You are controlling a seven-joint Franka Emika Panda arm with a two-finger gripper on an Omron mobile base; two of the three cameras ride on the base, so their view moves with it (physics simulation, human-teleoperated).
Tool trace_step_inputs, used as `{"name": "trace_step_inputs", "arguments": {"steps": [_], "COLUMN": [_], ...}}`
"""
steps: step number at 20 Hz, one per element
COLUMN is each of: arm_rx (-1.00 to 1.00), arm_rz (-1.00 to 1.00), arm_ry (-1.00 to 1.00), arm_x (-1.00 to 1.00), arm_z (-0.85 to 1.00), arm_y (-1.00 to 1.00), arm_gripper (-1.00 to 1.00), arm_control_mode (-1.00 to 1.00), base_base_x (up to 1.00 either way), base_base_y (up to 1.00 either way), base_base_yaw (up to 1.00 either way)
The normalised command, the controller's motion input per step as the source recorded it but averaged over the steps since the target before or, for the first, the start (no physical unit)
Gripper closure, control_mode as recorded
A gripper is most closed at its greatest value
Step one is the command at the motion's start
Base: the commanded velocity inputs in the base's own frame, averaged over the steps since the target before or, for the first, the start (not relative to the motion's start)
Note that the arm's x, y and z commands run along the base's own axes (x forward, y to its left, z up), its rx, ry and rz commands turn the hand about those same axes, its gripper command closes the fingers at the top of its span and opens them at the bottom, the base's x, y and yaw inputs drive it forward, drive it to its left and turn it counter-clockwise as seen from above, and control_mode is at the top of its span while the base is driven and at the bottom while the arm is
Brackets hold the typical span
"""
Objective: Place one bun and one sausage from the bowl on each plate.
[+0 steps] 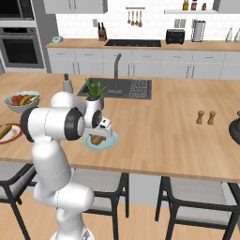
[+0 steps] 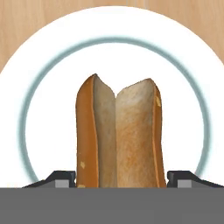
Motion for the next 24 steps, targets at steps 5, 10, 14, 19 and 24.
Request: {"name": "trace_step_inputs", "arguments": {"steps": [5, 10, 14, 19, 24], "arm_rx": [0.0, 0.0, 0.0, 0.0, 0.0], "arm_rz": [0.0, 0.0, 0.0, 0.0, -0.05], "arm_ry": [0.0, 0.0, 0.0, 0.0, -0.02], "arm_x": [0.12, 0.04, -0.01, -0.1, -0.38], "arm_z": [-0.19, -0.3, -0.22, 0.06, 0.52], "arm_y": [0.0, 0.0, 0.0, 0.0, -0.01], "arm_gripper": [1.0, -1.0, -1.0, -1.0, -1.0], "arm_control_mode": [-1.0, -1.0, -1.0, -1.0, -1.0], "base_base_x": [0.0, 0.0, 0.0, 0.0, 0.0], "base_base_y": [0.0, 0.0, 0.0, 0.0, 0.0], "base_base_yaw": [0.0, 0.0, 0.0, 0.0, 0.0]}}
